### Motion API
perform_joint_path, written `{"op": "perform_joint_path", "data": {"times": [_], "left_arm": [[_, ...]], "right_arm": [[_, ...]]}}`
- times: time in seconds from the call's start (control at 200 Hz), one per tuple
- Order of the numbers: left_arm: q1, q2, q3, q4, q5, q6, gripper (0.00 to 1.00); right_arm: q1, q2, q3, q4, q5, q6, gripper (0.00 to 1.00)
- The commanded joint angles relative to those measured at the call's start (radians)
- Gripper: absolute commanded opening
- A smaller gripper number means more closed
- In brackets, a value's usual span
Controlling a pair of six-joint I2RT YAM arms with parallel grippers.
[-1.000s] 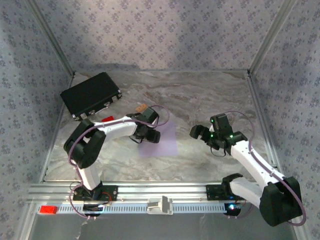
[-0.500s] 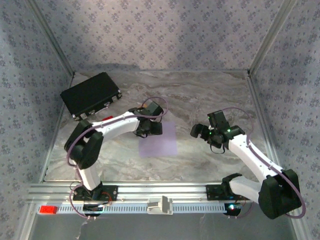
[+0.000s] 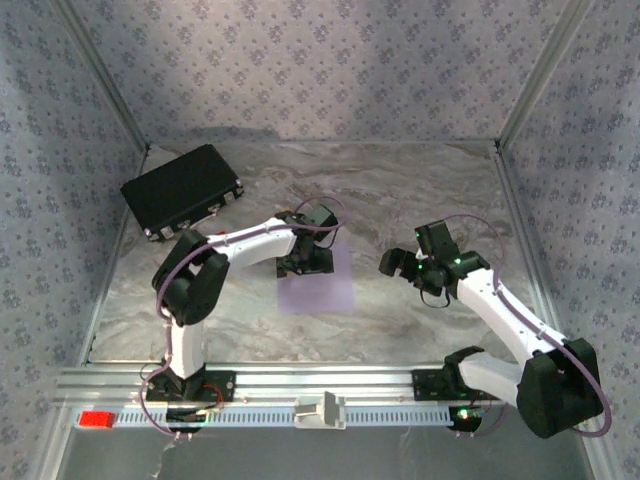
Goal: Fold a paper plane with a square sheet of paper (pick it up from the middle)
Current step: First fold the square sheet of paper in half at the center of the table.
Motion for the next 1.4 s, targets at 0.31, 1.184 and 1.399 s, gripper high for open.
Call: {"op": "perform_joint_path", "data": {"times": [0.31, 1.184, 1.399], "left_arm": [[-0.026, 0.106, 0.118, -0.104, 0.006, 0.013, 0.94], [-0.026, 0.159, 0.110, -0.078, 0.030, 0.015, 0.97], [-0.029, 0.185, 0.056, -0.059, 0.025, 0.008, 0.97]], "right_arm": [[-0.009, -0.019, 0.001, 0.004, -0.018, -0.021, 0.99], [-0.018, -0.021, -0.019, 0.000, -0.022, -0.016, 0.99], [-0.021, -0.016, -0.024, -0.004, -0.020, -0.014, 0.99]]}}
